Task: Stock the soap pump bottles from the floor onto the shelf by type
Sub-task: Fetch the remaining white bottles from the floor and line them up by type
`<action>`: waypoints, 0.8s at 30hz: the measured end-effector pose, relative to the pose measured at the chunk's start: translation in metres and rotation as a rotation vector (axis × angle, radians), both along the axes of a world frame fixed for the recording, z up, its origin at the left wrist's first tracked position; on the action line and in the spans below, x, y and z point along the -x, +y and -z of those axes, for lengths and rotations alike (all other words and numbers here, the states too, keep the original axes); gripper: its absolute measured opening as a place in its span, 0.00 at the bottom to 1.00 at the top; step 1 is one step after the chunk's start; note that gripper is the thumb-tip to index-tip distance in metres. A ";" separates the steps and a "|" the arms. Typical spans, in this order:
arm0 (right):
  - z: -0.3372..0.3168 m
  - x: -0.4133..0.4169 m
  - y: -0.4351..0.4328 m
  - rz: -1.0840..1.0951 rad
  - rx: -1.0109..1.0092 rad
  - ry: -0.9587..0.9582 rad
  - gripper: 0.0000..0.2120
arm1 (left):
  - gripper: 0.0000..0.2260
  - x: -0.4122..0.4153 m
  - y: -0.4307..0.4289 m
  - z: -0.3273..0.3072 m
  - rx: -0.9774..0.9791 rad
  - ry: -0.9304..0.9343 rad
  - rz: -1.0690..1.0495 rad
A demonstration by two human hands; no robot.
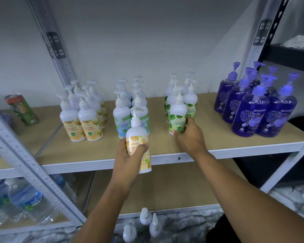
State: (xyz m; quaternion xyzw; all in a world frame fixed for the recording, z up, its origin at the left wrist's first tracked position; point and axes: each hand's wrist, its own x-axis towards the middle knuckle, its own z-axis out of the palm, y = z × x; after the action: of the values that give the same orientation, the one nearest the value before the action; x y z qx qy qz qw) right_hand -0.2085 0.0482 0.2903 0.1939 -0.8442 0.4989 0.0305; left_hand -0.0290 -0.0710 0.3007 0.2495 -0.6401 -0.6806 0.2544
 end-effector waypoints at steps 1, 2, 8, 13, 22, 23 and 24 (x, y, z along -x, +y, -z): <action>0.000 0.001 -0.001 0.003 0.001 0.000 0.18 | 0.13 -0.001 0.000 0.000 -0.001 0.000 0.002; 0.001 0.001 -0.002 0.008 0.003 0.003 0.18 | 0.13 -0.001 0.000 0.000 -0.001 0.003 0.004; 0.001 0.004 -0.005 0.028 0.001 0.005 0.17 | 0.13 -0.003 -0.001 0.000 -0.002 -0.012 0.009; 0.000 0.006 -0.005 0.027 -0.009 0.002 0.17 | 0.14 -0.006 -0.002 0.001 -0.004 -0.018 0.008; -0.002 0.004 -0.005 0.068 0.078 -0.067 0.25 | 0.16 -0.019 -0.010 -0.001 0.007 -0.027 -0.002; -0.004 0.002 -0.005 0.090 0.062 -0.077 0.28 | 0.17 -0.022 -0.012 -0.003 0.003 -0.026 -0.009; -0.005 -0.001 -0.006 0.125 0.040 -0.064 0.29 | 0.18 -0.025 -0.014 -0.005 -0.001 -0.026 -0.021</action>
State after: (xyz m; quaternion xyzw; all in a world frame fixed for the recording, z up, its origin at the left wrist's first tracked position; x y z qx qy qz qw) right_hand -0.2073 0.0425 0.2955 0.1243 -0.8450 0.5187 0.0385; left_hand -0.0041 -0.0848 0.3056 0.2651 -0.6402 -0.6750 0.2532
